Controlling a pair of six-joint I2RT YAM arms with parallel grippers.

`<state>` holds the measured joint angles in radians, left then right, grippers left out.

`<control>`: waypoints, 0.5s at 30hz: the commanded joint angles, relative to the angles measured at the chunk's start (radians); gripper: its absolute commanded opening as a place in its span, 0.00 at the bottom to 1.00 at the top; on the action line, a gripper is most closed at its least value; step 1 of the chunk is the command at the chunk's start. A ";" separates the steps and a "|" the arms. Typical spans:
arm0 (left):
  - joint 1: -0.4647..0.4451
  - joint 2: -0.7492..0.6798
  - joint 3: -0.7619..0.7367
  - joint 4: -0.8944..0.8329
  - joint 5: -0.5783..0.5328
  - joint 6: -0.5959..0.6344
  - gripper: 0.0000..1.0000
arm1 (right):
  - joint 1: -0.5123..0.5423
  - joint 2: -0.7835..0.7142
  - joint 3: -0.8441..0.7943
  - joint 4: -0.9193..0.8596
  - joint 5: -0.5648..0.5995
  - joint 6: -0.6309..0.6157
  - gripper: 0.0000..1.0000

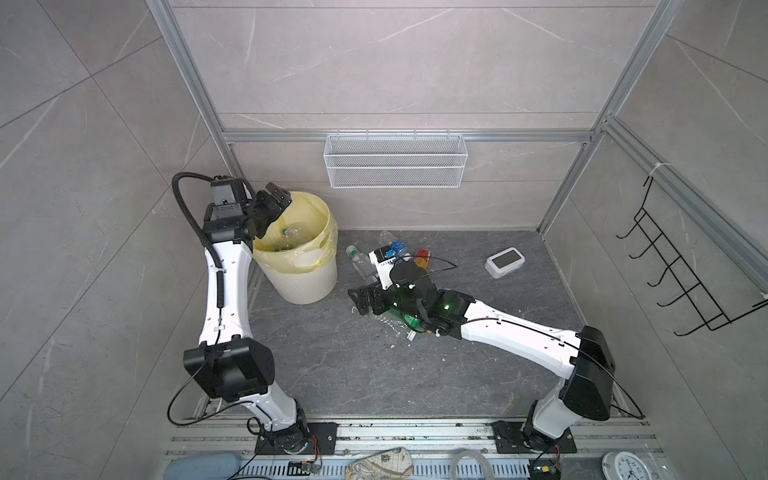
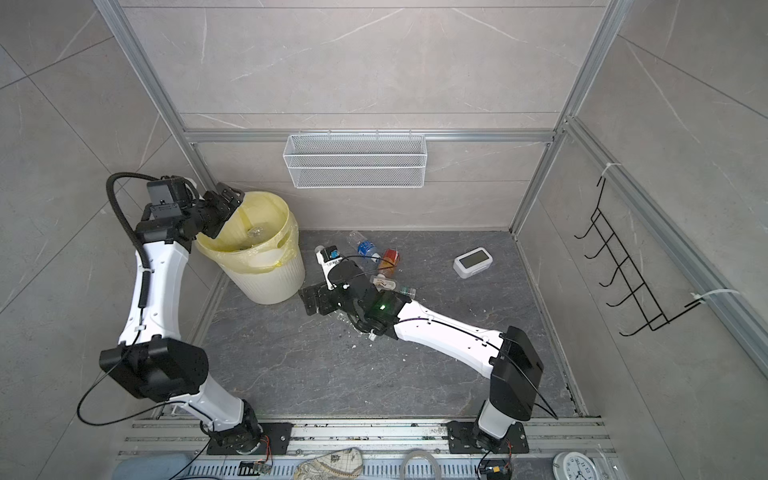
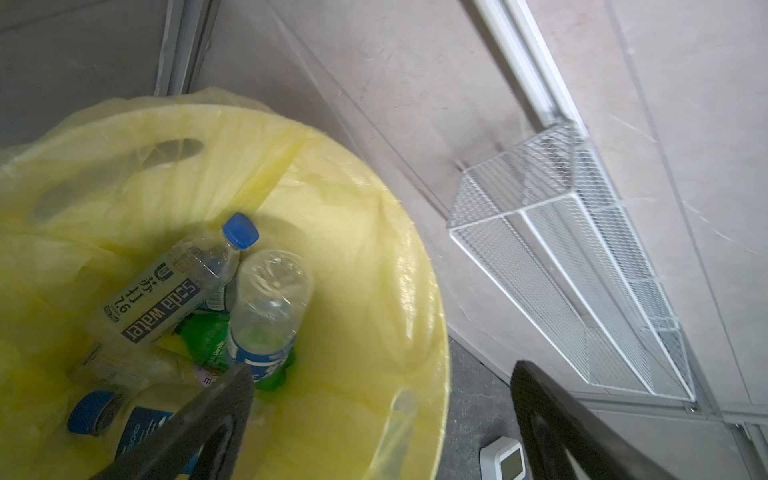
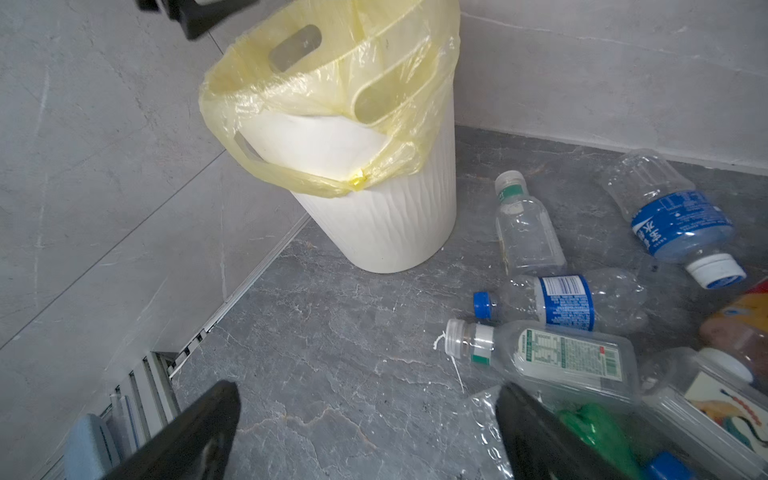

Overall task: Throw the plastic bottles in the bin
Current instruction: 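Return the left gripper toward the pile while the right gripper shifts over the bottles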

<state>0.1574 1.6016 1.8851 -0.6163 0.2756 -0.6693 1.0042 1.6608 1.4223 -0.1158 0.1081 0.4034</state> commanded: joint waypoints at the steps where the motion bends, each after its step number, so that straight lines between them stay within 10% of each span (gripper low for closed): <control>1: -0.078 -0.149 -0.033 0.037 0.025 0.090 1.00 | 0.007 -0.039 -0.039 0.021 0.011 0.020 0.99; 15: -0.404 -0.456 -0.609 0.218 -0.039 0.116 1.00 | -0.103 -0.129 -0.283 0.021 0.016 0.051 0.99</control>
<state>-0.2207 1.1740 1.3483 -0.4892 0.2359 -0.5465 0.9142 1.5734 1.1858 -0.1017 0.1123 0.4343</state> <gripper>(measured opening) 0.998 0.993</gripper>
